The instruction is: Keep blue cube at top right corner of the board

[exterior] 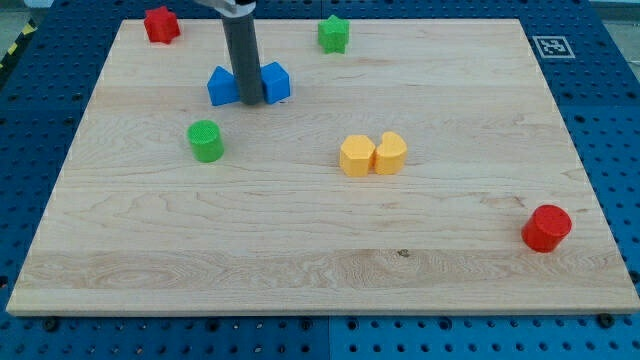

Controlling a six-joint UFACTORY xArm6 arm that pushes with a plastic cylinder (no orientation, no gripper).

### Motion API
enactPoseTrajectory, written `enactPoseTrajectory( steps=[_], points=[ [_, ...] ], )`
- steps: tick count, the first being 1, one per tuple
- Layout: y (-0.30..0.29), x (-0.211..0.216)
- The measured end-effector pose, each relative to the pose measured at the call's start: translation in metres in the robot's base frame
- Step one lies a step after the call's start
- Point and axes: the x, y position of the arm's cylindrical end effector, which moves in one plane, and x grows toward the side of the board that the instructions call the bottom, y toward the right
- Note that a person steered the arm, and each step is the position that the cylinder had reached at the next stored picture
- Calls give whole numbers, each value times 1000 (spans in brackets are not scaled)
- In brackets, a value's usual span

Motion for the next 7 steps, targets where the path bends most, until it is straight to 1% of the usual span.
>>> enactPoseTrajectory(
  steps=[1,2,3,5,6,7],
  points=[
    [0,-5],
    [0,-19],
    [16,-23],
    [18,-23],
    [12,-32],
    [26,-29]
  ],
)
